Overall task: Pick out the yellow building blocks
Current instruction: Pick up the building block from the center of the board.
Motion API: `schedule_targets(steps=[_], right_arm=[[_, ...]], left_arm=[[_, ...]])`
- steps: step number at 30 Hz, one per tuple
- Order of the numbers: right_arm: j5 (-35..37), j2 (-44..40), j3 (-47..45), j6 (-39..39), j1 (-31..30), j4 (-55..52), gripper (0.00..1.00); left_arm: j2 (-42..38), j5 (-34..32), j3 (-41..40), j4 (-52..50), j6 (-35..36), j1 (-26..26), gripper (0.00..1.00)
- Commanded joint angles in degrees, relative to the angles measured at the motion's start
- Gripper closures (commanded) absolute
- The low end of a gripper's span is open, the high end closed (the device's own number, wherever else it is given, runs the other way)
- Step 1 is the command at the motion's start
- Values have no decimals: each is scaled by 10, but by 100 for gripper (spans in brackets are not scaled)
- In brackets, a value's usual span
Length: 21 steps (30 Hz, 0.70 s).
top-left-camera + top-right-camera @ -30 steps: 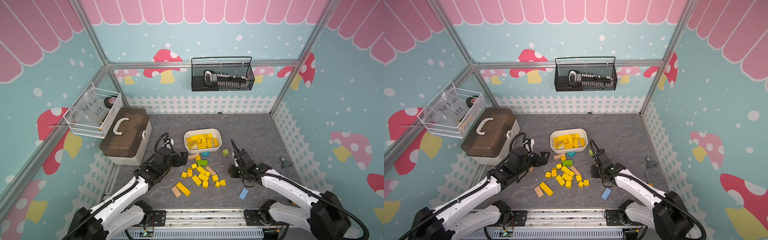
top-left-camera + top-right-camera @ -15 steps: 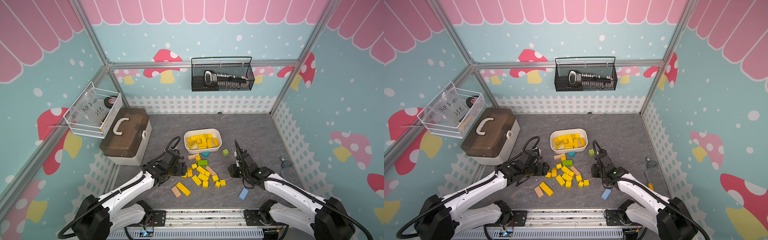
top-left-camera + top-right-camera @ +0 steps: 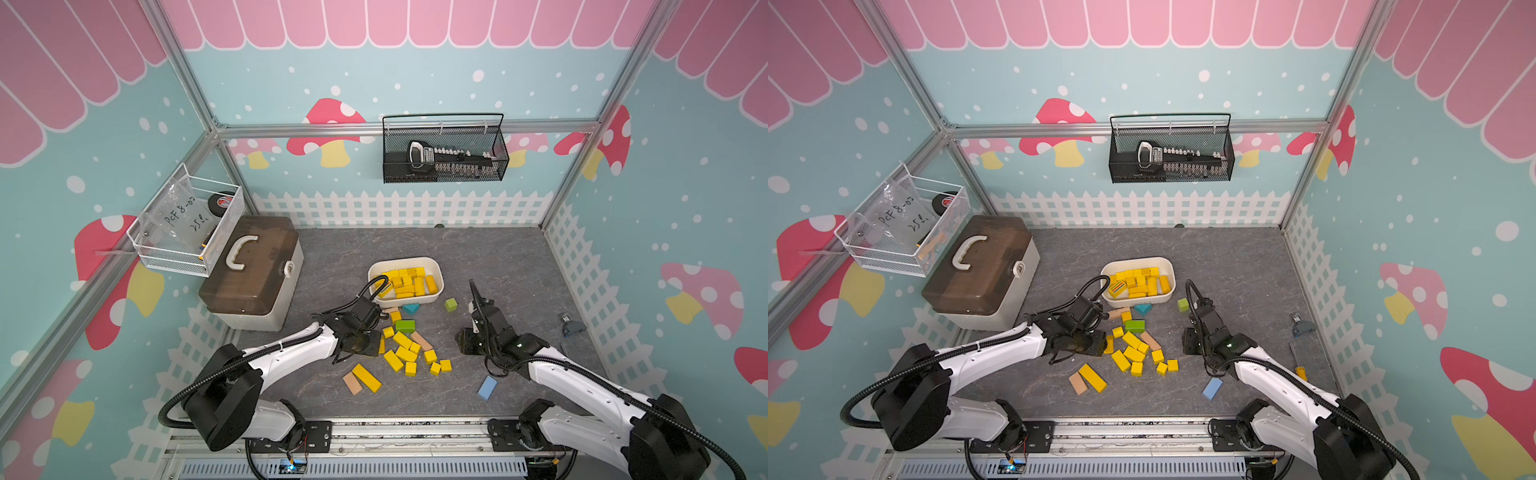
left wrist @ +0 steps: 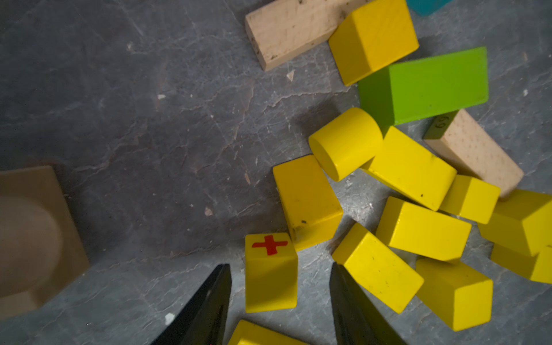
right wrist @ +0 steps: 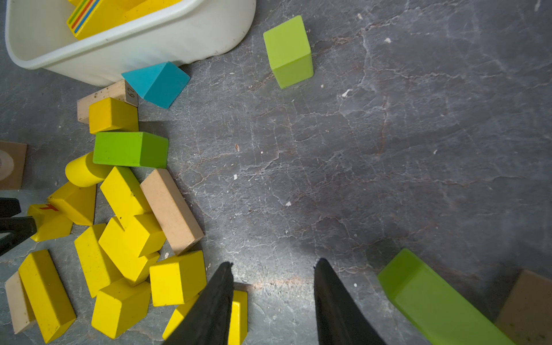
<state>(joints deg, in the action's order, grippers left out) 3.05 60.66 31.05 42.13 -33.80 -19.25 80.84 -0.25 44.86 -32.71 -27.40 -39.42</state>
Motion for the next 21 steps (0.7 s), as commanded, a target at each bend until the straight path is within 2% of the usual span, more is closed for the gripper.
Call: schedule_targets(steps=[1, 8, 14, 21], right_arm=[[7, 1, -5, 8, 1, 5, 55], [8, -1, -6, 8, 1, 5, 55], [7, -3, -7, 9, 1, 5, 55], [8, -12, -13, 9, 1, 7, 55]], left_arm=[[8, 3, 18, -16, 7, -4, 45], [34, 0, 28, -28, 4, -4, 45], [46, 0, 33, -32, 4, -4, 50], [54, 1, 35, -32, 6, -4, 64]])
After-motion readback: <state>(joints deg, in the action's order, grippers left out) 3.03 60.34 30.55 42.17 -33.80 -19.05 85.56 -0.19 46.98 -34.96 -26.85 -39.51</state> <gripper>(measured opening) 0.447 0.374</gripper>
